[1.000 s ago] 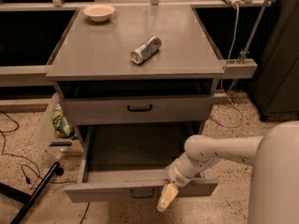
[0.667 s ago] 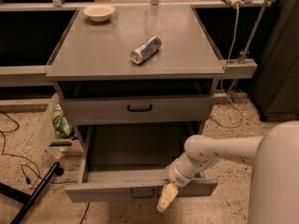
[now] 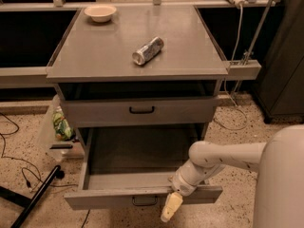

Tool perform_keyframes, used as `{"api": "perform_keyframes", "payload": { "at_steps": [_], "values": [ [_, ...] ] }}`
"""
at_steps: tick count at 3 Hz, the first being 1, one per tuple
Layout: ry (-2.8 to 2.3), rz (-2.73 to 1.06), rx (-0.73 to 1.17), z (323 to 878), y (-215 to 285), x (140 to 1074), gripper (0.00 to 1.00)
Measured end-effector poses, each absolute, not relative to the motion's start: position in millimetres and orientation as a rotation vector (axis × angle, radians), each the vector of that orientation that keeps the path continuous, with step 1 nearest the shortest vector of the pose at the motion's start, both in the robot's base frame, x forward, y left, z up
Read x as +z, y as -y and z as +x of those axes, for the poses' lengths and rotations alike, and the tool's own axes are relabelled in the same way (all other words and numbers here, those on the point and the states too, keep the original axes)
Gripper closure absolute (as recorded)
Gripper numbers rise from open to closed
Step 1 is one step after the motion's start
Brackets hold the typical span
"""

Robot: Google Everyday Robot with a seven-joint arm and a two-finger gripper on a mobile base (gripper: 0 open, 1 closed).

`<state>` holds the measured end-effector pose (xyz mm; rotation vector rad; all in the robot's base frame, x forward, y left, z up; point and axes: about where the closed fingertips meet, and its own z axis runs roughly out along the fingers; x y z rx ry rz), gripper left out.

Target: Open middle drawer

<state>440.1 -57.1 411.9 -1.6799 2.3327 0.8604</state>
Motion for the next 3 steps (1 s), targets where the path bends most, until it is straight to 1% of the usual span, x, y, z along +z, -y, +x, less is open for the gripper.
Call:
{"api": "perform_keyframes", "payload": {
  "at_steps": [1,2,3],
  "values": [
    [-2.367,-1.707,0.903,418.8,58.1,409.4,0.00],
    [-2.367,-1.707,0.903,418.9,58.1,409.6,0.00],
    [-2.396,-1.756,0.948,386.1,55.5,409.3,0.00]
  ]
}}
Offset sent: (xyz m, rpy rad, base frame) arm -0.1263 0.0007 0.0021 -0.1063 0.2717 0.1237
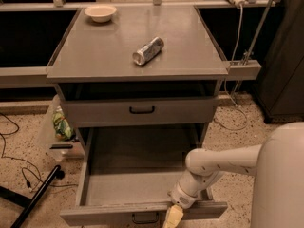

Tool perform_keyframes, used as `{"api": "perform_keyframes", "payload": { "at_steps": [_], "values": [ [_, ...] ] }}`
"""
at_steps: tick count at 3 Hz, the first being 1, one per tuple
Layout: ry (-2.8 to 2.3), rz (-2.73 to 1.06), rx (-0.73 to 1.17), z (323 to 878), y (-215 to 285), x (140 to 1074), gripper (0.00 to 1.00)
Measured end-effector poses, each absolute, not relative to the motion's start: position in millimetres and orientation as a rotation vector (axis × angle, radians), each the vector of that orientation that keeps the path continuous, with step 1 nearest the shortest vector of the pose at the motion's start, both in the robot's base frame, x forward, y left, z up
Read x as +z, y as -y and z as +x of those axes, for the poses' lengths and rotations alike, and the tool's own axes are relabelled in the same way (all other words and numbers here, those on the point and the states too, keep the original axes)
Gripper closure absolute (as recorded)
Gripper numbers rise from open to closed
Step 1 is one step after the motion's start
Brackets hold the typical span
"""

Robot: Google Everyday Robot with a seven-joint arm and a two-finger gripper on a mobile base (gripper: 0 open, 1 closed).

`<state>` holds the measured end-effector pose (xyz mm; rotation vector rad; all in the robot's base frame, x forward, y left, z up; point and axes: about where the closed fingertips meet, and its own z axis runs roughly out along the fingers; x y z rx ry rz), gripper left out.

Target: Open middle drawer

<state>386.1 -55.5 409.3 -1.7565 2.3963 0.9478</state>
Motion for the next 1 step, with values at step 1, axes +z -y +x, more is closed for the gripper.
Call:
{"api": "perform_keyframes", "payload": {
  "at_steps": [1],
  "values": [
    [-2.396,-1.756,0.948,386.1,55.5,409.3,0.00]
  ]
}}
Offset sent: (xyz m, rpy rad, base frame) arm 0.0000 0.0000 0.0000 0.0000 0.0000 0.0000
